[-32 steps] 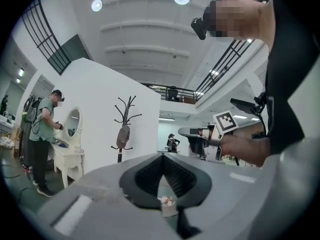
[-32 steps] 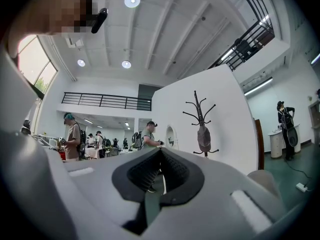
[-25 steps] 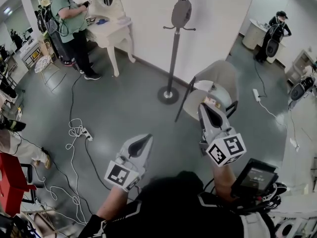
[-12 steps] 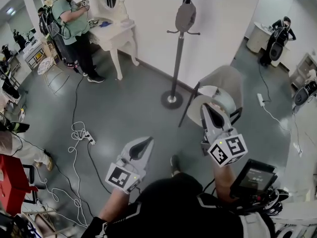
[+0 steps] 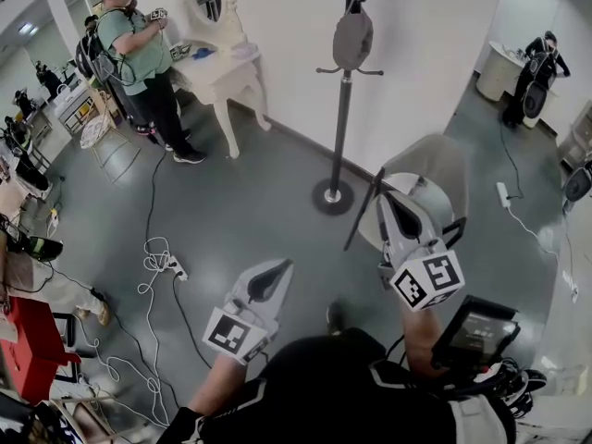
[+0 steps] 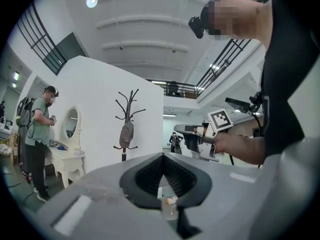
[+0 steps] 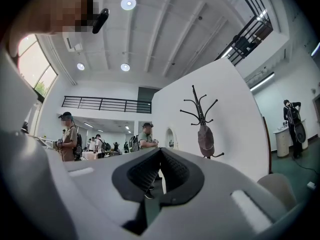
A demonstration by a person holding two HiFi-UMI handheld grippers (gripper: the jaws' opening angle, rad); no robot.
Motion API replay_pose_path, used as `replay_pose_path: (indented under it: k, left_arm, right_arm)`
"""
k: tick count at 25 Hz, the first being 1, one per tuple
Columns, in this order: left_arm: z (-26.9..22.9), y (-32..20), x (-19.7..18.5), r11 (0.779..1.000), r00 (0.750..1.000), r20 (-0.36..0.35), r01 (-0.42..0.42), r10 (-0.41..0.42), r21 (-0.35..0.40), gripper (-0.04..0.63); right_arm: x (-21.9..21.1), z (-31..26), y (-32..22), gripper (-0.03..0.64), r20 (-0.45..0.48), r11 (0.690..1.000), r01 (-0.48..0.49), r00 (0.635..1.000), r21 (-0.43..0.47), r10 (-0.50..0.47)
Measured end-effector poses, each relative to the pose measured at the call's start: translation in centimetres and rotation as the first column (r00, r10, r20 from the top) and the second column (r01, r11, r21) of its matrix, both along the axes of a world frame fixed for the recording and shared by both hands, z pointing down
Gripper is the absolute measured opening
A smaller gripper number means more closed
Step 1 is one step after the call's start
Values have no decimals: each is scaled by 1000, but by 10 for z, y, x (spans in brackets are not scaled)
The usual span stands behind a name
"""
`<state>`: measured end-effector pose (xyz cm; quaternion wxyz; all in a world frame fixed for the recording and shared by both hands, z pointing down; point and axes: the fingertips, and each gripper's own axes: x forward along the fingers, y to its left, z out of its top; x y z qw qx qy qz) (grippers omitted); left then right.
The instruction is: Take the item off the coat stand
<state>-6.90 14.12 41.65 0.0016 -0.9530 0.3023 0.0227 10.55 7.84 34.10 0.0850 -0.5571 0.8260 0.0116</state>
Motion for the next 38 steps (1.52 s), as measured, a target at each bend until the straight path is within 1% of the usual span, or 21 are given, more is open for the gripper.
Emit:
replay_pose_path:
  k: [5,10,13,16,19,21,23,25,30,33,38]
  left_arm:
    - [-4,-31,17,1000,1000,-2,14,-14,-18,-7]
    - [-8,-58,39,1000,1000,9,9,-9,2,-8]
    - [-7,-70,53,1000,1000,3,13,-13,-16,-7]
    - [-9,-81,69,1000,1000,11,-3,3,8,-6]
    - [-10,-90,83,1000,1000,19,8,-7,-28,-6]
    - [-11,-99,90,1000,1000,20,19,-19,-14,-6]
    - [-12,-107,94,999,1000,17,24,-24,24,-6]
    - [-11,-114,97,999,999,23,35,-36,28,-6]
    - [-10,-126,96,996,996,-4,88,-88,2,-6]
    - [-10,-136,92,992,992,-6,123,-123,-16,-7]
    - [-7,-154,87,992,992,-7,125,-126,-25,-8]
  right_arm:
    - [16,-2,-30,9,1,1000,8,1000,4,-8]
    - [35,-4,-58,9,0,1000,20,1000,5,-20]
    - [47,-1,-71,8,1,1000,29,1000,-2,-29]
    - [60,-2,-84,8,4,999,34,999,-1,-34]
    - [71,-2,-97,8,8,999,44,999,0,-44]
    - [78,-1,-105,9,11,999,51,999,0,-51]
    - [84,1,-114,9,13,998,58,998,-1,-58]
    - [90,2,-121,9,11,998,66,998,-2,-66]
    - [99,2,-133,8,9,997,83,997,-3,-83]
    - [99,0,-144,8,13,996,89,996,-5,-89]
    - [97,0,-161,8,2,996,84,996,5,-84]
